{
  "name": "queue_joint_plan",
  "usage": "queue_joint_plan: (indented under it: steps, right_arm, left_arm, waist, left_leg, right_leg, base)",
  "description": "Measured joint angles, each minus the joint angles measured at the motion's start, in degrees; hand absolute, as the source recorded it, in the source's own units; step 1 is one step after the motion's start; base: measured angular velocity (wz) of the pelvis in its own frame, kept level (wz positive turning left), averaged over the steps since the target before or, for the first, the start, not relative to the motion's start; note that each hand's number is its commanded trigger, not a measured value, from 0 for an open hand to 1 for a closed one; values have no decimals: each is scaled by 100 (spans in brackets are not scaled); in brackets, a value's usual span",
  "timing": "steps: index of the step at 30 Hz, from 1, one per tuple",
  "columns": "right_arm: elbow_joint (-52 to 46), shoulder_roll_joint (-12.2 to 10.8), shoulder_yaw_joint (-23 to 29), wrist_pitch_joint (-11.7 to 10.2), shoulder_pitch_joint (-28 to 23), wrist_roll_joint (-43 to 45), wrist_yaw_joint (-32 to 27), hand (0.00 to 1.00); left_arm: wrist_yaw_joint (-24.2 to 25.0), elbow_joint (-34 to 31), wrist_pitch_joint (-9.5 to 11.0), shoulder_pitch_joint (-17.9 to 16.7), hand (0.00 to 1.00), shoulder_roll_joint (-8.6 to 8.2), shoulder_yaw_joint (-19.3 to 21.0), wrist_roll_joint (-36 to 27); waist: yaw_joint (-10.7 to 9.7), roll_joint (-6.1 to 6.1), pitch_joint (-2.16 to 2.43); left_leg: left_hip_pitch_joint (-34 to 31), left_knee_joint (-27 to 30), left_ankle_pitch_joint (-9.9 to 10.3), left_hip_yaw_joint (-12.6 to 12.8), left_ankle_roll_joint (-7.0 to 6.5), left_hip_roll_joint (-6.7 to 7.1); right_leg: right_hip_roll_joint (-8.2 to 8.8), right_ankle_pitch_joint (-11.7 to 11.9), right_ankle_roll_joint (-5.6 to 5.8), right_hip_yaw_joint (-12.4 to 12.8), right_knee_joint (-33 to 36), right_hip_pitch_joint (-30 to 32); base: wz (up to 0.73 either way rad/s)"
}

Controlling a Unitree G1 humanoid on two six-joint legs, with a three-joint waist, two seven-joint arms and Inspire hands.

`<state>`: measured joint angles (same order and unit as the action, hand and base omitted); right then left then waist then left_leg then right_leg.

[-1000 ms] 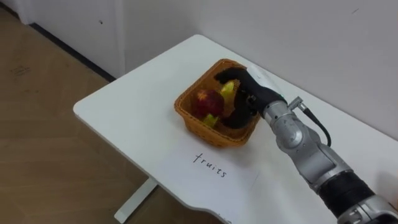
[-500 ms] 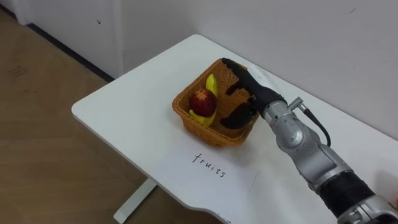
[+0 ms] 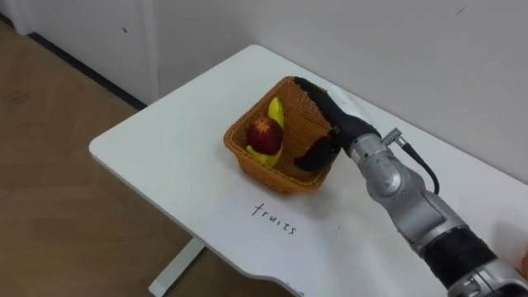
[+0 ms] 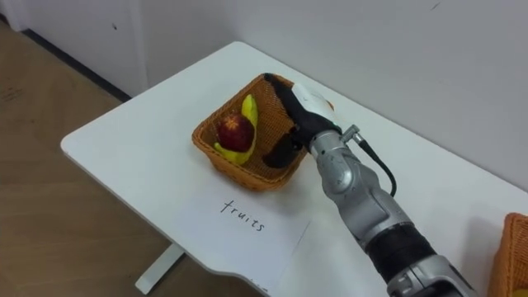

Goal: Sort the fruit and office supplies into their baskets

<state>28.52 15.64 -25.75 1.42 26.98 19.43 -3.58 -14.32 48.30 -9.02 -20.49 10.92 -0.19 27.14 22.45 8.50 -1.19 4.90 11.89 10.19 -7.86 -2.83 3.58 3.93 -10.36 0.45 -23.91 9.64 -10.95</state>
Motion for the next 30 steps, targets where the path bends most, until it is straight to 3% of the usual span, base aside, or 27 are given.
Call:
queue_joint_plan:
  steps: [9,18,24,30]
  right_arm:
    - [-62,5,40,-4,-4,114,11,0]
    - [-825,4,764,-6,-2,236,107,0]
    - [-1219,33,1395,-7,-5,53,35,0]
    - [-1944,153,1741,-43,-6,-184,-260,0]
  left_arm:
    - [31,-26,-20,15,0,-18,4,-4]
    - [257,-283,-18,95,0,-48,118,79]
    - [251,-287,-29,107,0,-113,109,236]
    - [214,-450,0,107,0,-115,112,327]
  waist:
    - [-73,-101,40]
    - [-379,-107,43]
    - [-810,-137,56]
    - [-1193,-217,99]
  left_leg:
    - [-9,38,3,25,-1,-3]
    - [80,-2,4,140,-5,-17]
    - [83,-14,10,227,-13,-28]
    - [72,-49,24,411,-18,-86]
  right_leg:
    - [2,0,0,14,8,-2]
    - [3,1,1,59,16,-38]
    - [-9,4,3,204,20,-3]
    - [-47,22,-8,368,21,85]
  base:
    - [0]
    - [-5]
    - [-7]
    - [-15]
